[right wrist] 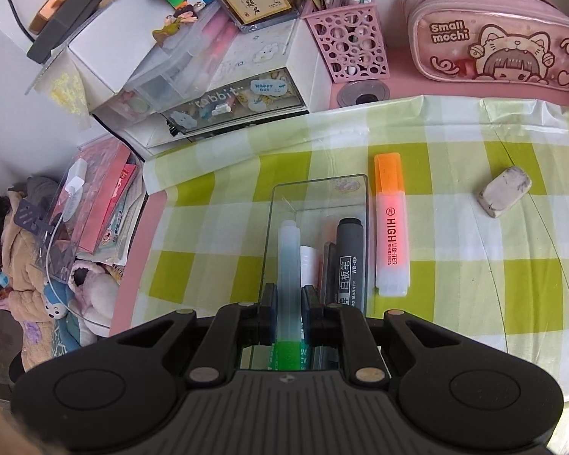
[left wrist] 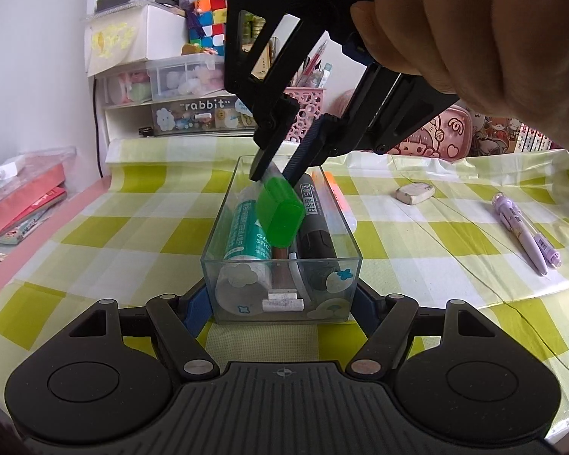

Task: Organize stationery
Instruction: 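Lower the green highlighter into the clear box and open the right tool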

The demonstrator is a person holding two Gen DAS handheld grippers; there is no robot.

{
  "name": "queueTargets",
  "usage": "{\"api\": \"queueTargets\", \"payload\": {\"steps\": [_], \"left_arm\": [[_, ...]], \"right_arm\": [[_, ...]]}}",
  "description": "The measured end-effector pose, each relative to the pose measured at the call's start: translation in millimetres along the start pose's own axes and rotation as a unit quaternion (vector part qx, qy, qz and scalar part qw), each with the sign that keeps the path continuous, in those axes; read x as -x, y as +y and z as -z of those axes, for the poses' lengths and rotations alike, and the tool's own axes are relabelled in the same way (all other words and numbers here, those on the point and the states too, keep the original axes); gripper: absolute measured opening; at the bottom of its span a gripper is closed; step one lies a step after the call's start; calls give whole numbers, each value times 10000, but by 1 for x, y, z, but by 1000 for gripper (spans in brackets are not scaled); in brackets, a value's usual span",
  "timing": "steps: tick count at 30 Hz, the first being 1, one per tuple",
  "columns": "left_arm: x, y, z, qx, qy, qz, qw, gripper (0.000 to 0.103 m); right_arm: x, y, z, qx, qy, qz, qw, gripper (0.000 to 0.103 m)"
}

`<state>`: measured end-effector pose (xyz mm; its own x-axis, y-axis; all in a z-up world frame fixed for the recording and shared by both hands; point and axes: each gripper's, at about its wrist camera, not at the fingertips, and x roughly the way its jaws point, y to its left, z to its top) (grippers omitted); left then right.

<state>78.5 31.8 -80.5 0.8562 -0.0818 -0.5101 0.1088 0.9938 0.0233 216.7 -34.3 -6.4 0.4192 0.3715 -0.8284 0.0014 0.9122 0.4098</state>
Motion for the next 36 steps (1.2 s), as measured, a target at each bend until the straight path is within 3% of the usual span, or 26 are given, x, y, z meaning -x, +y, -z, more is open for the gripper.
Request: {"api": "queueTargets", "payload": {"steps": [2,5,15,19,24,28,34,36], "left_arm": [[0,0,0,-8,-2,0,10000,72],[0,0,0,-9,-1,-3,10000,72],[0,0,0,-8,0,1,10000,72],[0,-1,0,-11,-3,3,10000,72],[0,-1,0,-10,-3,2,10000,72],[0,-1,0,-10,-3,2,10000,72],[0,-2,0,50,3,-34,10000,72],[0,-3,1,66,-1,-94,9999,72]], "right_arm": [[0,-2,0,36,-29,123,9999,6],[-5,-4,1,155,240,18,9996,8],[1,2,5,660,456,-81,9967,9],[17,-3,9,782,241,-390,9959,9],[43,-39,3,446,-449,-497,9968,10],[42,-76,-2,199,-847,-70,9962,10],[5,-93,-2,324,-614,-72,9976,11],[-2,-89,-3,441,-637,-43,9970,17]]}}
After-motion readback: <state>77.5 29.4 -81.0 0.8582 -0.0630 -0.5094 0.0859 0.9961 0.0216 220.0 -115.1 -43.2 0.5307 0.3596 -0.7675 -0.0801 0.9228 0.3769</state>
